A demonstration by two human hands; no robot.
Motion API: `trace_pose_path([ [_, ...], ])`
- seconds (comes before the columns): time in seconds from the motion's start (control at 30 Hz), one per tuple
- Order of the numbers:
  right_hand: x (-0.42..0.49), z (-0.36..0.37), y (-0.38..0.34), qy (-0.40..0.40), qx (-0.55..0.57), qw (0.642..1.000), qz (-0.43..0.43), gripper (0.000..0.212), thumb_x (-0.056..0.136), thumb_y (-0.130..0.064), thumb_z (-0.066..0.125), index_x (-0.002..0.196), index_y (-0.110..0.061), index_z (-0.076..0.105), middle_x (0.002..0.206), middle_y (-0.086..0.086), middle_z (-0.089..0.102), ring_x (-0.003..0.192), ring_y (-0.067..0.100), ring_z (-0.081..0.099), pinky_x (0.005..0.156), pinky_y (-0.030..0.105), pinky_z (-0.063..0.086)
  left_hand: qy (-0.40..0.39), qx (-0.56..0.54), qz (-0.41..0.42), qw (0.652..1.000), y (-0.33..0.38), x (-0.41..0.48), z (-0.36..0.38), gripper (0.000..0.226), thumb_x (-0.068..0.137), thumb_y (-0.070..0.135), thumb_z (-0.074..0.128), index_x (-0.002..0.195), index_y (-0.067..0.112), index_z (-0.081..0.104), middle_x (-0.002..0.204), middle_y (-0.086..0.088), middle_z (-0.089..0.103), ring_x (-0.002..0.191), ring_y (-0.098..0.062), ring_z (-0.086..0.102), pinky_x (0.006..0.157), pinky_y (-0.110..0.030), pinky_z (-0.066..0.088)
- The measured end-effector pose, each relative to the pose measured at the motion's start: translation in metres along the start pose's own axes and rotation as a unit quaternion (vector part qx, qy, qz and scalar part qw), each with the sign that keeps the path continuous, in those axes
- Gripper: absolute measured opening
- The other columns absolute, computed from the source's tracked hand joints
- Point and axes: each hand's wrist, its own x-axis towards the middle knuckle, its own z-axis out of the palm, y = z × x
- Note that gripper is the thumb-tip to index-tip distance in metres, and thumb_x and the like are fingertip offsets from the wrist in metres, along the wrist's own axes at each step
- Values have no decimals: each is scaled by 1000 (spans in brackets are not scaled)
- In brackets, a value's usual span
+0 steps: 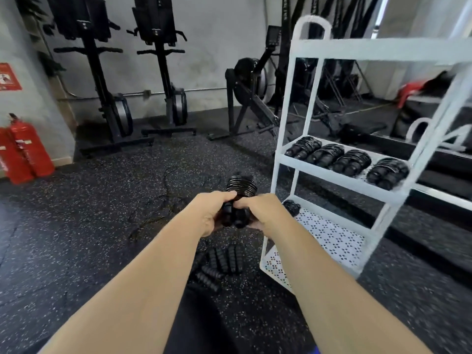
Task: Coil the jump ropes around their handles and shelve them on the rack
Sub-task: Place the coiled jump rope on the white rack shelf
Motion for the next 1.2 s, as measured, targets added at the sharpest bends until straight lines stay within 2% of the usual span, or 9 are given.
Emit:
trace_pose_path([
  [0.2,29,-36,24,52,33,998,32,33,74,2,74,104,2,59,100,18,66,92,29,66,71,39,59,-13,-17,-20,1000,-24,25,43,13,95,22,65,93,10,68,78,-7,68,66,-21,62,62,-30,49],
  [0.4,77,-75,53,107,80,990,45,20,75,4,70,93,0,63,96,18,68,83,28,66,80,45,58,-19,-24,-37,999,-45,66,86,24,96,27,61,111,10,68,105,-12,73,98,-31,67,91,-41,53],
  [0.53,117,-101,78,166,104,979,60,25,74,0,72,97,-1,62,95,18,68,84,29,66,82,44,58,-58,23,-48,997,-59,97,110,17,100,20,52,96,14,69,100,-8,71,94,-26,64,86,-37,49],
  [0.7,171,-138,102,254,113,955,100,16,74,1,72,87,0,61,81,14,64,68,26,60,69,38,57,-90,100,-26,991,-72,132,138,21,99,20,53,118,14,61,111,-11,69,92,-21,59,81,-33,42],
  [0.83,206,-157,119,282,118,946,106,12,76,3,69,83,1,59,74,12,57,60,25,53,50,29,43,-120,169,-19,978,-81,157,155,13,100,14,53,96,24,60,113,-7,65,99,-20,57,91,-36,44],
  [0.87,214,-159,124,287,118,944,111,14,76,3,69,87,3,61,73,13,57,59,25,53,49,29,42,-134,175,-19,975,-82,160,159,12,99,15,55,105,22,62,116,-6,63,106,-20,56,95,-36,41],
  [0.97,234,-162,138,289,120,942,123,14,79,2,67,92,5,63,67,13,56,52,23,50,45,27,38,-164,184,-38,968,-88,172,167,62,89,27,66,146,15,43,140,-5,53,132,-23,47,110,-37,31],
  [1.07,243,-163,150,305,106,940,112,7,80,2,63,86,4,63,63,13,55,50,22,49,46,26,37,-163,210,-38,963,-95,184,175,53,101,24,53,151,15,38,147,-4,50,134,-22,46,112,-35,32],
  [1.2,246,-158,161,338,120,928,105,4,81,1,60,80,2,64,67,15,60,55,25,55,47,28,41,-152,240,-27,958,-102,195,181,43,103,20,48,146,16,45,132,-2,55,125,-19,49,112,-36,35],
])
